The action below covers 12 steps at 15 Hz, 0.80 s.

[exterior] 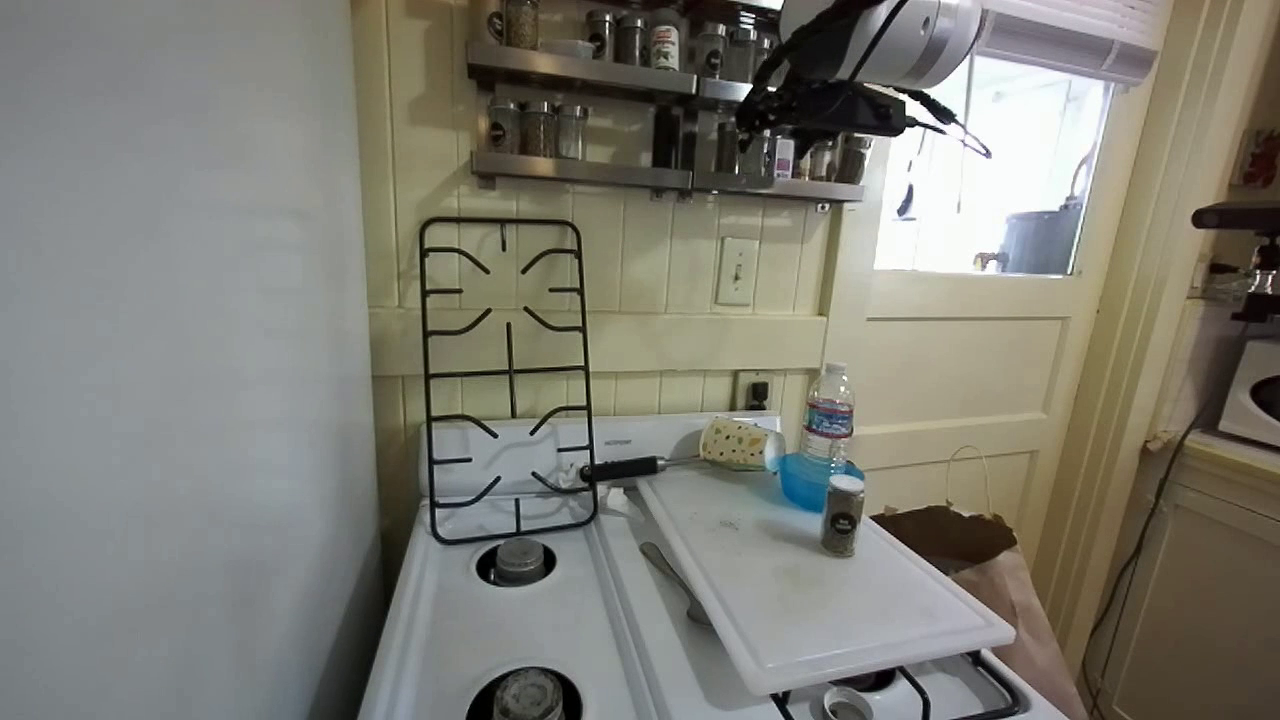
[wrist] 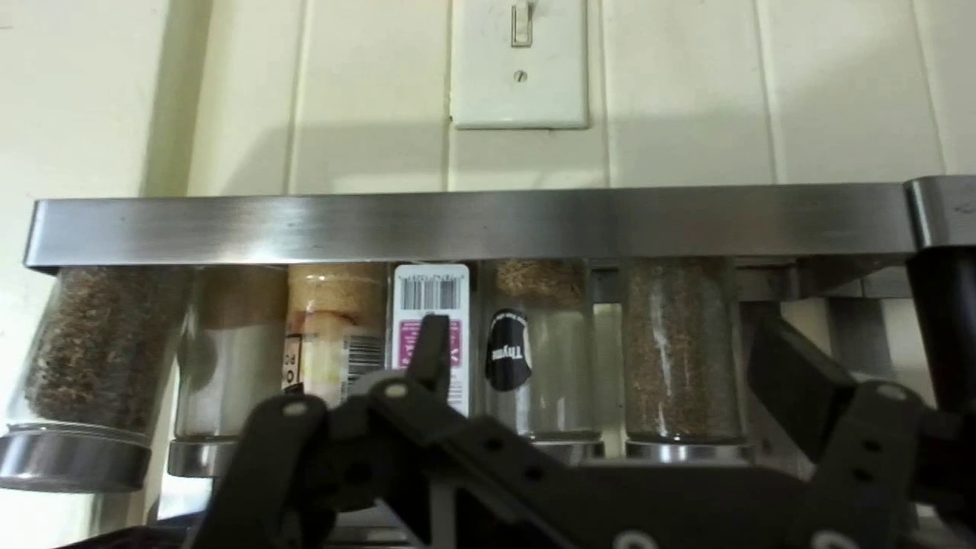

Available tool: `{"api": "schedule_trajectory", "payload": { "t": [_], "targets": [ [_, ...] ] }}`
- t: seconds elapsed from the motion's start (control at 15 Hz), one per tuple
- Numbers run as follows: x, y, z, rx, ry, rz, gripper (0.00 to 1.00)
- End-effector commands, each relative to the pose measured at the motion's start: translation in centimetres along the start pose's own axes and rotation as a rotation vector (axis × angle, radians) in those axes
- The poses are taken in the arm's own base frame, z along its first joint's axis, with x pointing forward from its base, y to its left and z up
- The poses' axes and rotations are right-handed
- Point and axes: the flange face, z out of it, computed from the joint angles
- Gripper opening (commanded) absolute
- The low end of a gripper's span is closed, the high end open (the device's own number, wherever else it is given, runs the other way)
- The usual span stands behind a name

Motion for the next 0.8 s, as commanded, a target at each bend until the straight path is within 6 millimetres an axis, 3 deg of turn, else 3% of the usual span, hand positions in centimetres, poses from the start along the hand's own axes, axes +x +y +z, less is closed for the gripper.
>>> {"api": "schedule_trajectory", "payload": {
  "t": [0.0, 0.27, 0.73],
  "targets": [
    [-1.5, 0.5, -1.6, 0.016, 0.038, 0.081, 1.00],
    [-2.9, 2.9, -3.5, 0.041, 0.065, 0.114, 1.00],
    [-6.5, 11.5, -7.1, -0.072, 0.000, -0.119, 1.00]
  ]
}}
